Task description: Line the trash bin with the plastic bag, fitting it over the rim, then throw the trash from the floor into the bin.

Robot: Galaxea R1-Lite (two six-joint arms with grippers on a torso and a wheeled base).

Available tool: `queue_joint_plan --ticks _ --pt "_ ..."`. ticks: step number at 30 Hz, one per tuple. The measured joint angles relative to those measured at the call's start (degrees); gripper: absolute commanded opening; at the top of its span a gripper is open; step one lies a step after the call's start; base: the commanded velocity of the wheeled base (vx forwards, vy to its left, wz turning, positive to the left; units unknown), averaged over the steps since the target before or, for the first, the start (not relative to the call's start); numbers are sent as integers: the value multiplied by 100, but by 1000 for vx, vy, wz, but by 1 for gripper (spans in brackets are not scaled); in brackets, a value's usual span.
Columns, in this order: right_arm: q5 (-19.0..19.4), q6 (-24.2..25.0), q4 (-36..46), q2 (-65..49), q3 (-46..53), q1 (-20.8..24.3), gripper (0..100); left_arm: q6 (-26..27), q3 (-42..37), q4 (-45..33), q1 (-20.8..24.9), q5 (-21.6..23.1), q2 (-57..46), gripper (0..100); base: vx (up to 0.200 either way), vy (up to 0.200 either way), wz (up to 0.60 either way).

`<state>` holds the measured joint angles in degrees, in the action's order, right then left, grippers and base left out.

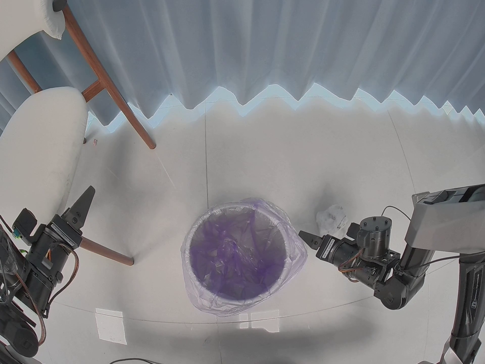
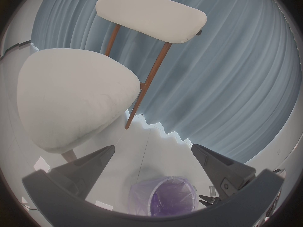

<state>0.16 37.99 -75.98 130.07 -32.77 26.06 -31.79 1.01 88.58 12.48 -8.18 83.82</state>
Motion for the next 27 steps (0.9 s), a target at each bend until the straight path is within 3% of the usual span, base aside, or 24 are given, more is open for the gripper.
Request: queue_joint_plan --ticks 13,27 --pt "0 6 -13 201 -232 196 100 -1 0 -1 38 -7 29 100 0 0 0" --pt "2 6 59 757 -1019 -60 100 0 0 -9 13 -93 9 100 0 0 0"
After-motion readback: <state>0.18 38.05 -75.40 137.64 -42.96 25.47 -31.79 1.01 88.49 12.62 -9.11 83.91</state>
